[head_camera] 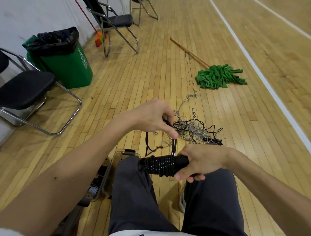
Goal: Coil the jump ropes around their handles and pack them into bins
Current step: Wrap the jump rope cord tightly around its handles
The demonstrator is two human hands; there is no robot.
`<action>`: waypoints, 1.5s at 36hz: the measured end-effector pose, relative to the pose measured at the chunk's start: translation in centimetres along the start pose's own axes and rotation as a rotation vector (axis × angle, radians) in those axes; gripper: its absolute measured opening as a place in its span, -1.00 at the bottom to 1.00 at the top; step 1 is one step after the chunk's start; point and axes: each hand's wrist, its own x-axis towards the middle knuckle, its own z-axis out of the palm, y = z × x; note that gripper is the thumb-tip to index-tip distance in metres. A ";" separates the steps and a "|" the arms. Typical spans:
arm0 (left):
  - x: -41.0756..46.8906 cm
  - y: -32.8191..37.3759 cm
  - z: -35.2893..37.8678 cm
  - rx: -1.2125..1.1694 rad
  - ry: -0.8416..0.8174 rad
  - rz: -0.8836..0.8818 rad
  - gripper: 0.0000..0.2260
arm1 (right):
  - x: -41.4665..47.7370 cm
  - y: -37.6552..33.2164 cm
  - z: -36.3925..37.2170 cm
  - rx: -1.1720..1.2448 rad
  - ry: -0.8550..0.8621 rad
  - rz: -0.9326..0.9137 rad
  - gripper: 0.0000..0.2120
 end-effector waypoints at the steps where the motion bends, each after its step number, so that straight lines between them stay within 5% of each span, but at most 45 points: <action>1: -0.1 -0.3 0.1 -0.033 0.008 -0.007 -0.65 | -0.2 -0.1 0.0 0.013 0.000 -0.027 -0.70; 10: -0.6 -2.8 2.0 -0.333 0.006 -0.020 -0.64 | -1.2 -0.9 0.1 0.058 0.030 -0.208 -0.74; 16: -1.4 -3.1 3.9 -0.548 0.010 -0.037 -0.39 | -1.4 -1.5 0.3 0.139 0.081 -0.302 -0.75; 22: -0.4 -15.9 11.5 -0.522 -0.058 -0.440 -0.58 | -1.3 -1.5 0.0 0.248 0.210 -0.305 -0.83; 25: -2.1 -9.9 9.8 -0.576 -0.018 -0.369 -0.81 | -1.0 -0.9 -0.2 0.290 0.277 -0.288 -0.85; 28: -3.1 -5.3 8.7 -0.636 0.041 -0.231 -0.63 | -0.7 -0.4 -0.4 0.324 0.316 -0.297 -0.93; 32: -3.9 -4.2 8.7 -0.725 0.026 -0.256 -0.53 | -0.6 -0.1 -0.6 0.373 0.399 -0.299 -0.93; 47: -6.0 -5.8 11.5 -0.719 0.018 -0.311 -0.60 | -1.3 3.7 -4.7 0.414 0.817 -0.137 -0.82; 54: -5.7 -5.0 10.0 -0.356 -0.020 -0.205 -0.57 | 0.5 6.0 -3.7 0.286 0.874 -0.011 -0.80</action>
